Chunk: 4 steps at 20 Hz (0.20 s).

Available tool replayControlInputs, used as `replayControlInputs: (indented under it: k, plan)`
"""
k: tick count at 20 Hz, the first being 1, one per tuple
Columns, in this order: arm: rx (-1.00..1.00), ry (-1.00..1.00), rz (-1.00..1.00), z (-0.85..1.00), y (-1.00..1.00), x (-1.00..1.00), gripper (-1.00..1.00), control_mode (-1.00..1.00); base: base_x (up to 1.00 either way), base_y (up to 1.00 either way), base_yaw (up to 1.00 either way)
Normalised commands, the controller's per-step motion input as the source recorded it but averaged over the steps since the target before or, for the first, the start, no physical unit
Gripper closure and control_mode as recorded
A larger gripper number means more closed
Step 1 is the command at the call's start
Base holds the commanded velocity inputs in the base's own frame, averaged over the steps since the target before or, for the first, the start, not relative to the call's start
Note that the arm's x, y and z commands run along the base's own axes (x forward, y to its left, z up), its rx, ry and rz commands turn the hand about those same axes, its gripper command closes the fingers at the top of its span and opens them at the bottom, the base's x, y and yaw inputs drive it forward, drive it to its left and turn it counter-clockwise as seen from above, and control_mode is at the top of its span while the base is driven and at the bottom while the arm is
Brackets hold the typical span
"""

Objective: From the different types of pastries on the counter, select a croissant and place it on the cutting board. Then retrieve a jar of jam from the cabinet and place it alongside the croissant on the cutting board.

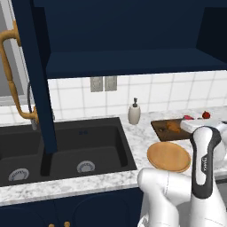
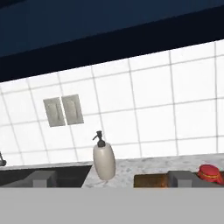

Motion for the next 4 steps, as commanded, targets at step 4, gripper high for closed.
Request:
replayControlInputs:
  k: [4]
  plan:
    - [-0.18,0.00,-0.04,0.26,-1.00,-1.00,-1.00,-1.00,0.00,0.00,0.00]
